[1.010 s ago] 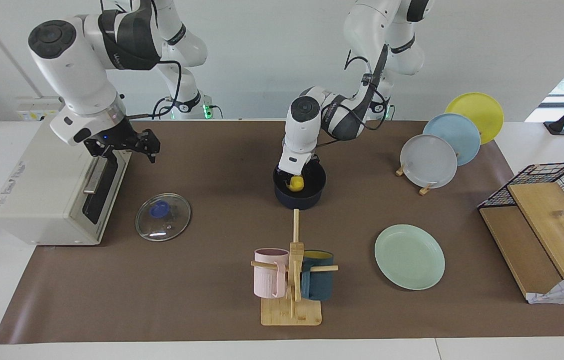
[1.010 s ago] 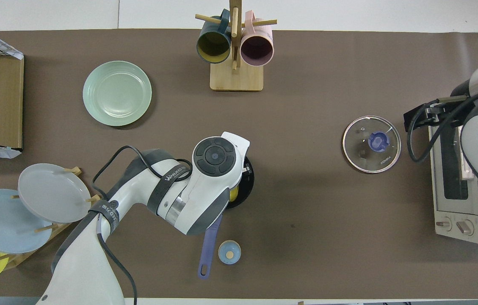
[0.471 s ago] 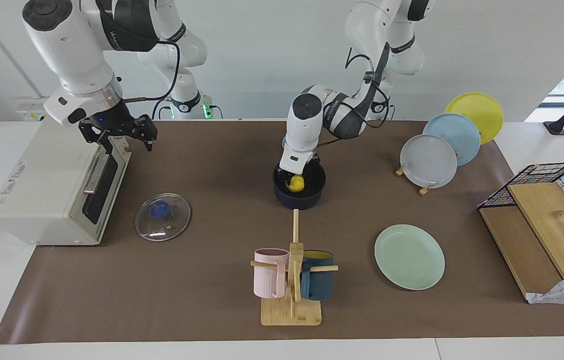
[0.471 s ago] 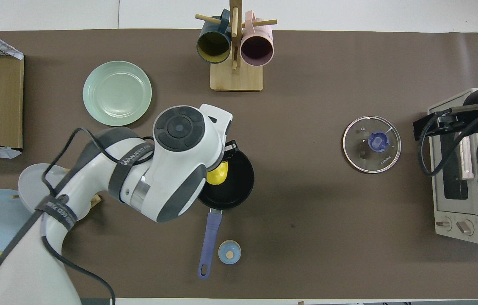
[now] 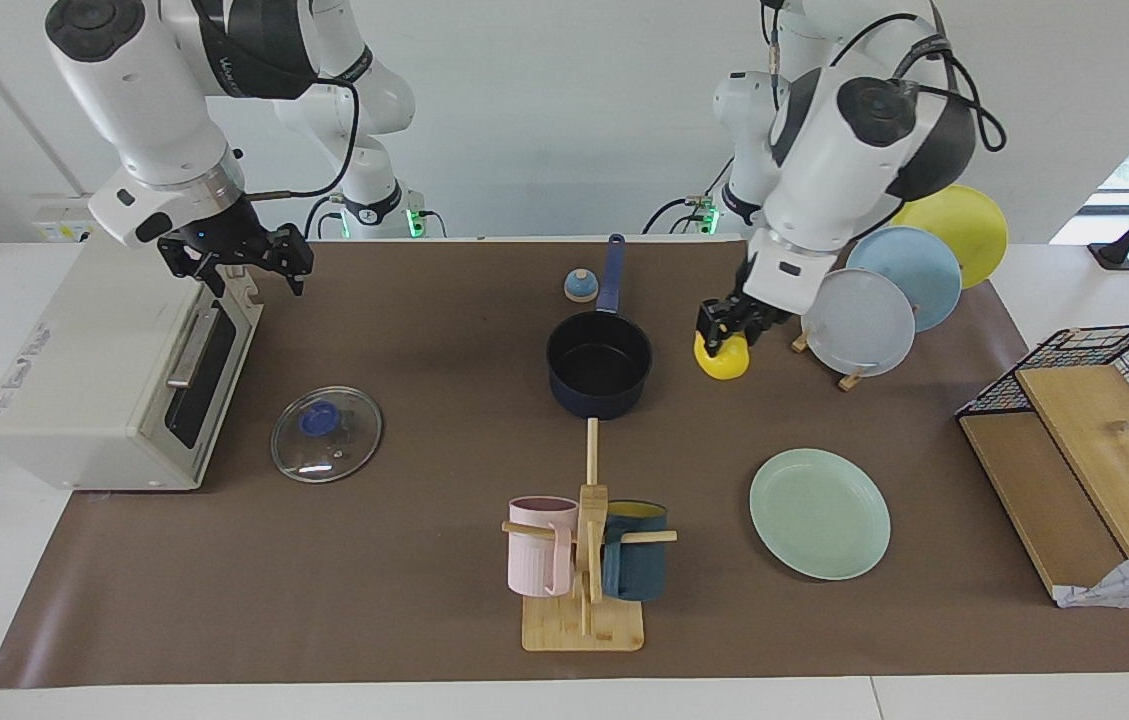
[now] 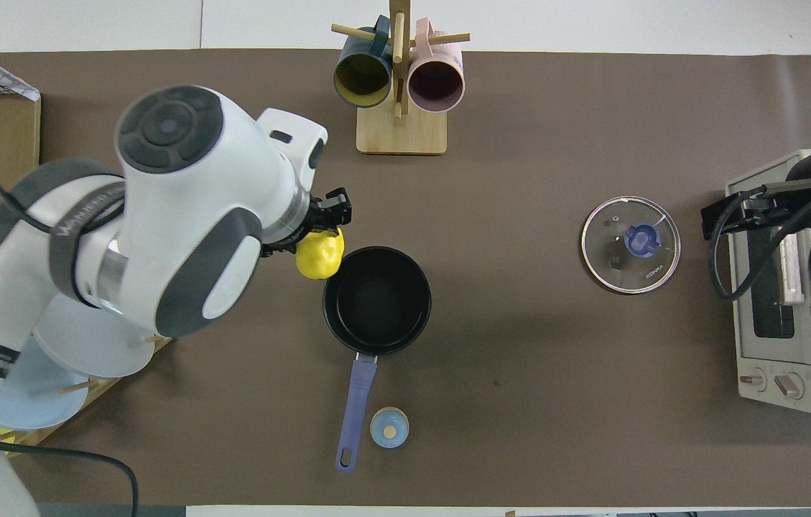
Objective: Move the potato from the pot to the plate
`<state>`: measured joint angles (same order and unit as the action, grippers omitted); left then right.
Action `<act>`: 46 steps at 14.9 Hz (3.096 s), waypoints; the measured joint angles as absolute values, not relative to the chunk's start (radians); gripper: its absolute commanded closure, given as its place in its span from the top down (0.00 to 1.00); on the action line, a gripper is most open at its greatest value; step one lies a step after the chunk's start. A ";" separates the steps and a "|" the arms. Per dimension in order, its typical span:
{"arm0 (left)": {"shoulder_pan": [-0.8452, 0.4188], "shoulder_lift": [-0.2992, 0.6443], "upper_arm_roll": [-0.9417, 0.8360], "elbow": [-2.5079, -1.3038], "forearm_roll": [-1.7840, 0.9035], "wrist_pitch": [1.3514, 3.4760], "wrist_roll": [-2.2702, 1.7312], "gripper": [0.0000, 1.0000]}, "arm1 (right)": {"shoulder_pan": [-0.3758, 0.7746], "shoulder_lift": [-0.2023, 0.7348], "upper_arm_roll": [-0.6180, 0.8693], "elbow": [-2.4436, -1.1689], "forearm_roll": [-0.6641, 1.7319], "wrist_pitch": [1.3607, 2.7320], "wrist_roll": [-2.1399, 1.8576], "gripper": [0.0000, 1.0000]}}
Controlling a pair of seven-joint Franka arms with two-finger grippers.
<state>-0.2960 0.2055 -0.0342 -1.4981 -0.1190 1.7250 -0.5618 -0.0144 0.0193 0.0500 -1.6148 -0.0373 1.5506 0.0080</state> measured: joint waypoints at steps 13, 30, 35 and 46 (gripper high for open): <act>-0.098 0.575 -0.032 -1.351 -0.114 1.984 -0.118 0.00 | -0.014 0.018 0.050 -1.616 -0.037 1.551 0.009 1.00; -0.086 0.612 -0.038 -1.379 -0.062 2.076 -0.056 1.00 | -0.015 0.018 0.037 -1.618 -0.032 1.580 0.036 1.00; -0.060 0.440 -0.031 -1.362 -0.062 1.873 -0.058 1.00 | -0.015 0.018 0.002 -1.618 -0.029 1.583 0.038 1.00; -0.045 0.071 -0.025 -1.473 -0.049 1.553 -0.041 1.00 | -0.006 0.018 -0.002 -1.619 -0.027 1.584 0.038 1.00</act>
<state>-0.0445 0.0713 -0.0250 -1.4726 -0.0492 1.5531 -0.0412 -0.0062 0.0182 -0.0017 -1.6190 -0.0273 1.5837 0.0378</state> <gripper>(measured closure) 0.000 0.000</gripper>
